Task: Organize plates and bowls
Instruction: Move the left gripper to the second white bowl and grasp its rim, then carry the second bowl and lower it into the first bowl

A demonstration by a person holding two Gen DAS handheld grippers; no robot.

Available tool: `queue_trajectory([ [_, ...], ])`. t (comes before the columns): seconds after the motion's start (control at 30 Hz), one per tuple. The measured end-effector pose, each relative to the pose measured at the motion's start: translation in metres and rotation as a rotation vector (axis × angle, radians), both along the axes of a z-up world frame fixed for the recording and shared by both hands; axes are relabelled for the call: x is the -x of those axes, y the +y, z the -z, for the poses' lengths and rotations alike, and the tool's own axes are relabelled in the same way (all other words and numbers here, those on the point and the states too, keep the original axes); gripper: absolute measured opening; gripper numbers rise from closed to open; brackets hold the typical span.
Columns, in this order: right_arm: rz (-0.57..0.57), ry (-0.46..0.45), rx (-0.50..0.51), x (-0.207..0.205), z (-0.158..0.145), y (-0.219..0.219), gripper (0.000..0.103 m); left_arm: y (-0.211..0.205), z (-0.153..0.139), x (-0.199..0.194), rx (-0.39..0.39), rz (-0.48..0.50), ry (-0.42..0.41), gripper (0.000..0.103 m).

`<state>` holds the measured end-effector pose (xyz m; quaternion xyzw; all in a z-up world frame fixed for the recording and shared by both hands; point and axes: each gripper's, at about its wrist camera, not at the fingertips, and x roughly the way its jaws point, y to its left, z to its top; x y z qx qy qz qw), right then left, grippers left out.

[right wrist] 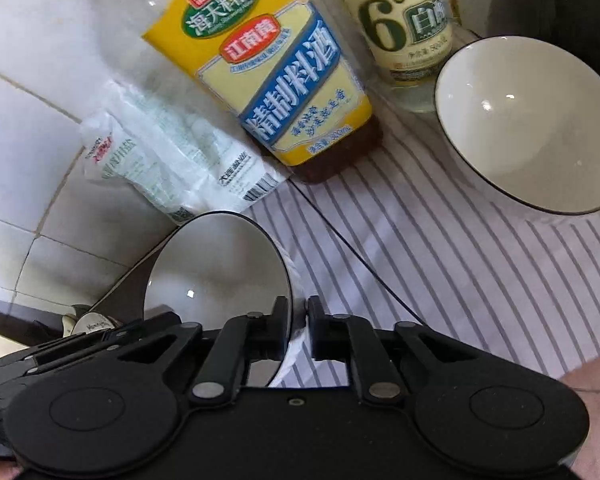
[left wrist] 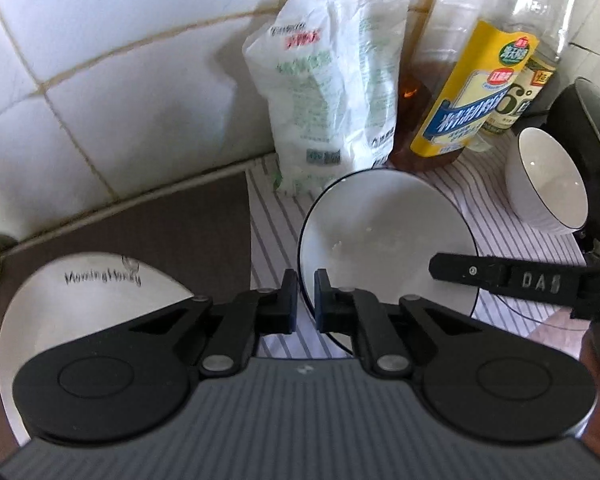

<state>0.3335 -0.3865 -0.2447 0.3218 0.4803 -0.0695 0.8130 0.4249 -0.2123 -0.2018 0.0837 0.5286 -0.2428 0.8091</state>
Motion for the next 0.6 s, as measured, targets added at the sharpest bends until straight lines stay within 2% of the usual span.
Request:
queue_trajectory([
  [0.1, -0.034, -0.029, 0.072, 0.006, -0.009, 0.008, 0.014, 0.003, -0.006, 0.01, 0.001, -0.012, -0.003, 0.007],
  [0.23, -0.021, -0.049, 0.031, 0.019, -0.024, 0.005, 0.014, 0.013, -0.021, 0.025, 0.025, -0.022, 0.008, 0.007],
  [0.37, -0.037, -0.061, 0.026, 0.035, -0.045, 0.013, 0.014, 0.014, -0.042, 0.044, -0.001, -0.01, 0.009, 0.007],
  [0.6, -0.024, -0.109, 0.018, 0.076, -0.081, 0.021, 0.015, 0.023, -0.09, 0.083, 0.026, 0.03, -0.026, 0.007],
])
